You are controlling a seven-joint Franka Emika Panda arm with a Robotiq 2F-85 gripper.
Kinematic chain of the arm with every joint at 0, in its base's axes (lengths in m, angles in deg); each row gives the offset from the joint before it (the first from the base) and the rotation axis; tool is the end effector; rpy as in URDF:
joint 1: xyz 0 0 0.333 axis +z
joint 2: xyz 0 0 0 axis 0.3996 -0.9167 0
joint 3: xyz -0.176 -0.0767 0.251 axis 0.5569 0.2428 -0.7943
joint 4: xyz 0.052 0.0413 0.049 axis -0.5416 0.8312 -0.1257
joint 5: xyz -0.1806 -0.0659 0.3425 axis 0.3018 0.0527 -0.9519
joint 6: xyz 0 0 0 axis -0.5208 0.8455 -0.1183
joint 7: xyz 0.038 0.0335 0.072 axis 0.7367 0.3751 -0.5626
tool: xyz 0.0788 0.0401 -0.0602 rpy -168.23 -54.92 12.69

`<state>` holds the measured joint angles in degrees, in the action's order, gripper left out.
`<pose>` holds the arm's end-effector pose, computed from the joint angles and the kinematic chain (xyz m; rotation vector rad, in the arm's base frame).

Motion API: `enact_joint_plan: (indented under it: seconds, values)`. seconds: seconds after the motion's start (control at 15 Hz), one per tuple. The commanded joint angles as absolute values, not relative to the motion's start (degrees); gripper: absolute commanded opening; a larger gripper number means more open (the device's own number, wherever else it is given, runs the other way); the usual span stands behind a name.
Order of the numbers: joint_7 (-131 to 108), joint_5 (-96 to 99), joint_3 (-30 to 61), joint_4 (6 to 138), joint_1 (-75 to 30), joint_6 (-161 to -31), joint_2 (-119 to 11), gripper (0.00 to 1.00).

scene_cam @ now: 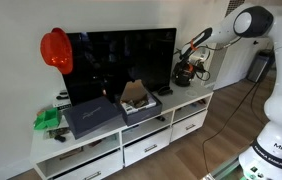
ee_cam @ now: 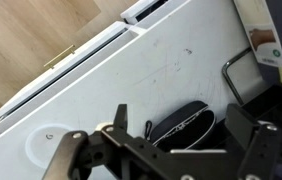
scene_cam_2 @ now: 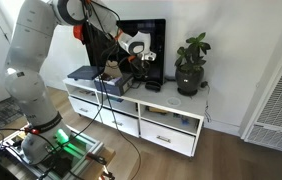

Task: Put the pair of glasses in the pouch

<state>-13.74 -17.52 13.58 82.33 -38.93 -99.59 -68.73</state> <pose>0.6358 -0.1915 0.2524 -2.8630 0.7941 -0.1488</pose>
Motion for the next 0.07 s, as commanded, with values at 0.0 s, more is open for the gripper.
enact_joint_plan:
  seconds: [0.0]
  values:
    - [-14.6, -18.0, 14.4, 83.3, -38.2, -99.6, -68.0, 1.0]
